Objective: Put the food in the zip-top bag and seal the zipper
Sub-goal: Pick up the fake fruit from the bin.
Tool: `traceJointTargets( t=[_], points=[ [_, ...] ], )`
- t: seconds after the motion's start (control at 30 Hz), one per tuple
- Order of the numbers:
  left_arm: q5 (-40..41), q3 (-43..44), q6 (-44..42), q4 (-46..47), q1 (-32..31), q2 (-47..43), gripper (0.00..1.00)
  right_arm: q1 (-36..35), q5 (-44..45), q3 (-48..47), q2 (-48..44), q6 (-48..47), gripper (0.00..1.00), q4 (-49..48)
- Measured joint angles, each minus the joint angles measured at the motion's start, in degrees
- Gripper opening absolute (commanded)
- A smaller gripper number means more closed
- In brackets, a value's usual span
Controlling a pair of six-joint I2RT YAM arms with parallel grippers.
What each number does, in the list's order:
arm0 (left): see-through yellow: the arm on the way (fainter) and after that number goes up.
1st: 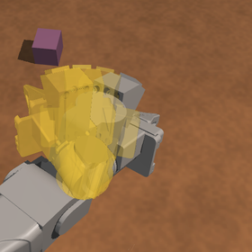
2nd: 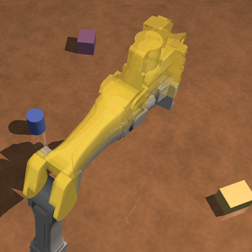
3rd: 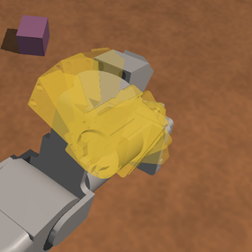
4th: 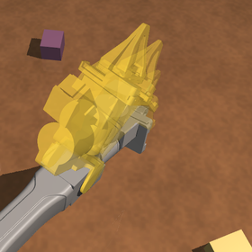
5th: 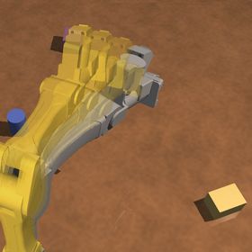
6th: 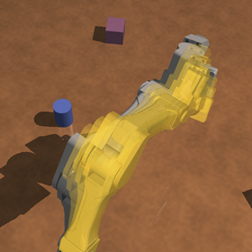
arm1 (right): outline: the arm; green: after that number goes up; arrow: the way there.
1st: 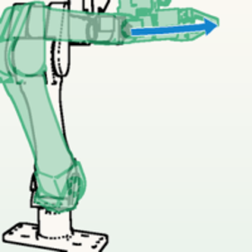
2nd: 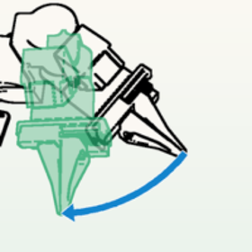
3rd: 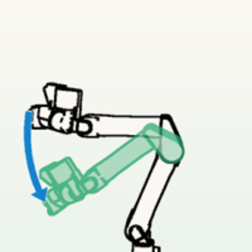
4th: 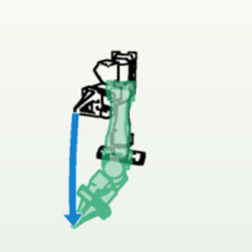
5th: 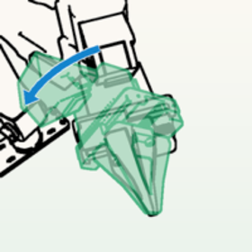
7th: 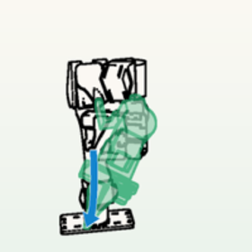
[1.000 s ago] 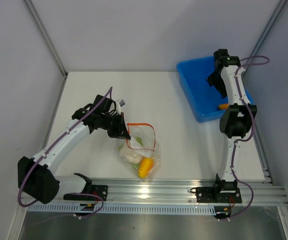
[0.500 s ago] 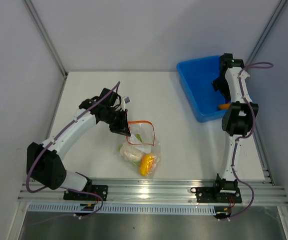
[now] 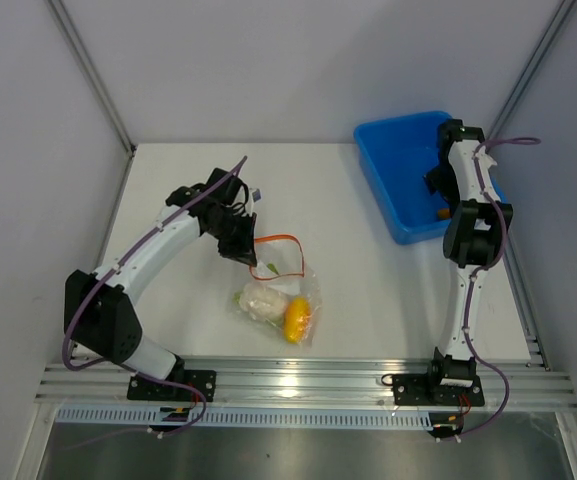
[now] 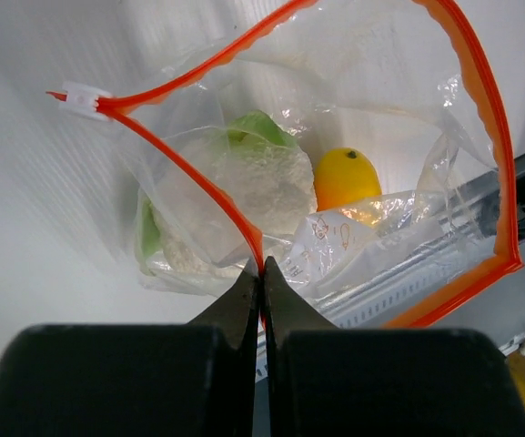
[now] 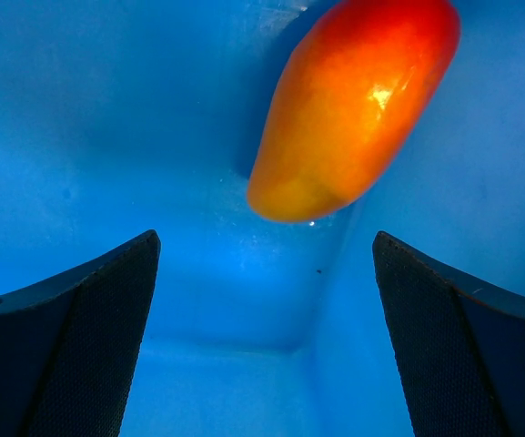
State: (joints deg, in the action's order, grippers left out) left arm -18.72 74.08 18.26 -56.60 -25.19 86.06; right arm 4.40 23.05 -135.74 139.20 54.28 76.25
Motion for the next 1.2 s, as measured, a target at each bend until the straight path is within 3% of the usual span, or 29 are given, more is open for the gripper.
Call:
traceJointTargets(
  t=[0.53, 1.2],
  points=[
    [4.72, 1.75, -0.79, -2.36, 0.55, 3.41, 0.01, 2.32, 1.27, 3.19, 0.2, 0.07, 0.99, -0.09],
    [5.62, 4.04, -0.79, -4.07, 4.39, 6.54, 0.0, 3.67, 3.1, -0.48, 6.38, 0.59, 0.98, -0.22]
  ],
)
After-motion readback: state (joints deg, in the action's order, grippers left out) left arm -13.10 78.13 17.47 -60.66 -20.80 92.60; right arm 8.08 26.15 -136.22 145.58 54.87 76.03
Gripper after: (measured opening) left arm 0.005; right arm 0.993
